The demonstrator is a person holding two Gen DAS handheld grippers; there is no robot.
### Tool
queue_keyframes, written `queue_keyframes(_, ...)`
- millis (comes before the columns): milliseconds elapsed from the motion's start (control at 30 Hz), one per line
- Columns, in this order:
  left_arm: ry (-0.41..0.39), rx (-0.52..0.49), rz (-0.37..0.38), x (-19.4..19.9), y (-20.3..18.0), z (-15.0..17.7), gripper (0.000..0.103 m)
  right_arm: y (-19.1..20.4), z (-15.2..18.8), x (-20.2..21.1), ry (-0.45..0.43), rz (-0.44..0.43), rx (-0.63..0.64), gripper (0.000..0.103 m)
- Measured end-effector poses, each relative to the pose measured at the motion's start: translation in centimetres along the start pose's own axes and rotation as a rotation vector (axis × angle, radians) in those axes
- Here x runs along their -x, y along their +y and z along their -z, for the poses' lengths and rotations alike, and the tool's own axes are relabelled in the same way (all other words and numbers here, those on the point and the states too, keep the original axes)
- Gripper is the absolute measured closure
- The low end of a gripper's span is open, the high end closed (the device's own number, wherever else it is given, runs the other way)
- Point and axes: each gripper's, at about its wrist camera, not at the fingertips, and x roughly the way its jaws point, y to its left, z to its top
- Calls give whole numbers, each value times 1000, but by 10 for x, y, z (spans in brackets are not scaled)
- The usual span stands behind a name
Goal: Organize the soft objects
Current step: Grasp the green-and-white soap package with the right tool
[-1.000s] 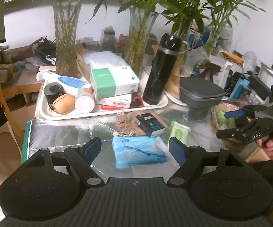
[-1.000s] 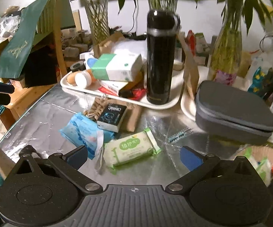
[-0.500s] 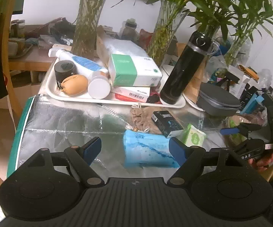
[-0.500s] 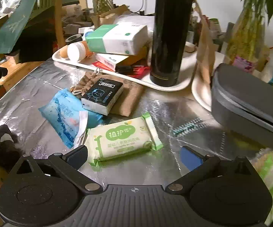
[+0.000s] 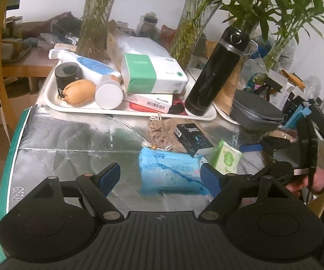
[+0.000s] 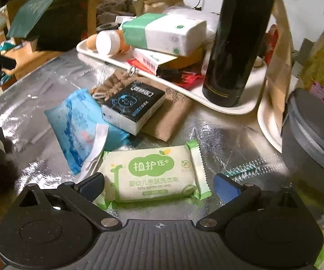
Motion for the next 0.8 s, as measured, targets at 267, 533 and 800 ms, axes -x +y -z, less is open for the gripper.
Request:
queue_keyframes(267, 8, -4, 5, -2, 0, 0, 25, -1, -1, 1, -17, -37, -9, 19)
queue_keyframes(533, 19, 3, -10, -3, 3, 2, 25, 5, -2, 12, 17, 7, 2, 22)
queue_keyframes(800, 51, 13, -43, 2, 12, 3, 25, 1, -4, 55, -58, 42, -57, 22)
